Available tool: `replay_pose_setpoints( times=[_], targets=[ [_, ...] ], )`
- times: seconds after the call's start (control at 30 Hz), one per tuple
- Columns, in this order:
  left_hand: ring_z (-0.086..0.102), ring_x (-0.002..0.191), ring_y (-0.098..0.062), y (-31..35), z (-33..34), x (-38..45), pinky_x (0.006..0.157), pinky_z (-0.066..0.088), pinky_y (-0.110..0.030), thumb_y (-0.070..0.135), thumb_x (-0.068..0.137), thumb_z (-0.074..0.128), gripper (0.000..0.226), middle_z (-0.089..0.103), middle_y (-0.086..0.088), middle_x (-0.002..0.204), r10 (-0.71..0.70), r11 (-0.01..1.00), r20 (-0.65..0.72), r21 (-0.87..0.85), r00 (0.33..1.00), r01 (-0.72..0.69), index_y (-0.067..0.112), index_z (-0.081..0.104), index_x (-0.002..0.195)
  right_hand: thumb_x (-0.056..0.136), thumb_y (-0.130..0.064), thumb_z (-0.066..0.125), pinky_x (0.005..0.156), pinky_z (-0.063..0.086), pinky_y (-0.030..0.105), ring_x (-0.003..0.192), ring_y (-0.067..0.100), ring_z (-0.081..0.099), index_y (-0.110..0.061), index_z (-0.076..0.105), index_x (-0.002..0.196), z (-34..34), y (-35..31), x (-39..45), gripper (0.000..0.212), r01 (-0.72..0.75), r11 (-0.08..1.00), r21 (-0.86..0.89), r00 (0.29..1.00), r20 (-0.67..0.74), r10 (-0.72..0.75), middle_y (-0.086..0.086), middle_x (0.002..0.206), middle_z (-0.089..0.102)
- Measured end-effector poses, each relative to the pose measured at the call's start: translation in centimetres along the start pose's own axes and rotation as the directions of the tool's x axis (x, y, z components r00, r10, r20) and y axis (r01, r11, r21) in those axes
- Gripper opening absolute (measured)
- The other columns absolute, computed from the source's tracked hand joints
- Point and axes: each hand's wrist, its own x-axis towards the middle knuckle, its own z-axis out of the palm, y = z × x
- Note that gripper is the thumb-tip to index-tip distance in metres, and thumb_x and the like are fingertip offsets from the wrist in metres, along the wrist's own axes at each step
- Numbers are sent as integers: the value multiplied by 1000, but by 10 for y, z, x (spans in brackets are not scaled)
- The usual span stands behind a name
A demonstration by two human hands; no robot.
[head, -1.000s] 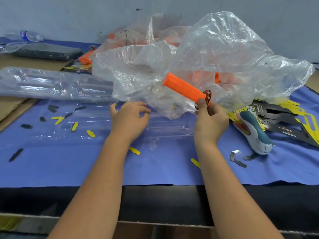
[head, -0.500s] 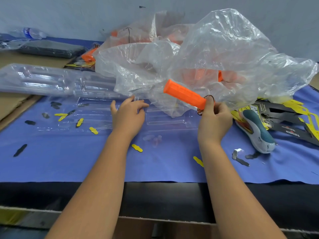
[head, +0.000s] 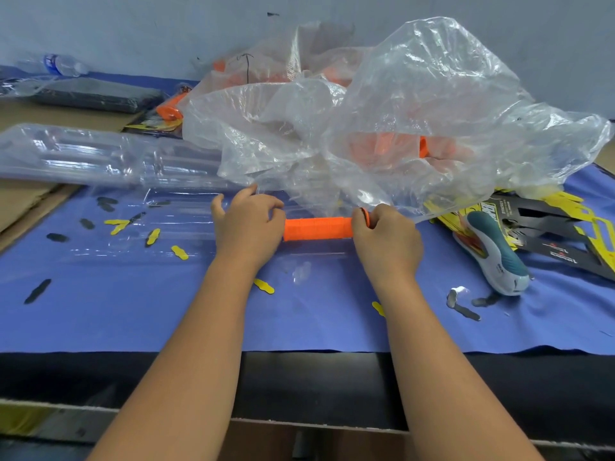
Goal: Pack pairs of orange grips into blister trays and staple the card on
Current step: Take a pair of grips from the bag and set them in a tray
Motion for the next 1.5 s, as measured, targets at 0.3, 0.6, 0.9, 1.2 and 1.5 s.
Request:
replay_pose_setpoints(
  times=[0.3, 0.6, 0.9, 1.2, 1.5],
  targets=[
    [51, 109, -24, 25, 11, -10, 97, 30, -38, 26, 92, 49, 28, 63, -2, 107, 214, 964, -12, 166, 977, -209, 23, 72, 108, 92, -36, 47, 51, 21, 30, 59, 20, 37, -18, 41, 65, -5, -15, -6, 33, 106, 988, -113, 993, 58, -100, -4, 65, 43],
    [52, 97, -29, 27, 9, -9, 87, 31, -39, 28, 82, 54, 18, 61, -3, 94, 133, 975, -47, 183, 990, -122, 20, 69, 86, 97, -15, 44, 80, 38, 34, 107, 31, 48, -4, 64, 96, 14, -81, 54, 23, 400, 912, 94, 826, 394, -403, 12, 108, 57],
    [26, 141, -28, 13, -7, 61, 111, 21, -51, 40, 78, 66, 49, 32, -3, 152, 8, 980, -96, 198, 995, 11, 29, 59, 126, 99, -20, 53, 94, 46, 32, 117, 24, 53, -40, 10, 155, 20, -138, 137, 73, 227, 913, 338, 700, 595, -395, 7, 150, 43],
    [18, 145, -29, -4, -41, 113, 114, 20, -47, 26, 90, 59, 56, 18, -6, 161, -180, 982, -287, -113, 941, 153, 23, 45, 144, 84, 7, 44, 71, 51, 28, 84, 25, 64, -16, 63, 95, 21, -159, 148, 32, 140, 711, 689, 916, 182, -357, 3, 88, 62],
    [52, 105, -19, -16, 9, 71, 91, 31, -35, 28, 90, 49, 21, 60, 6, 110, -129, 978, -91, 150, 987, 142, 20, 68, 92, 85, -7, 47, 92, 42, 27, 103, 19, 54, -7, 64, 107, 35, -215, 171, 28, 428, 765, 480, 902, -281, -329, 3, 112, 54]
  ],
)
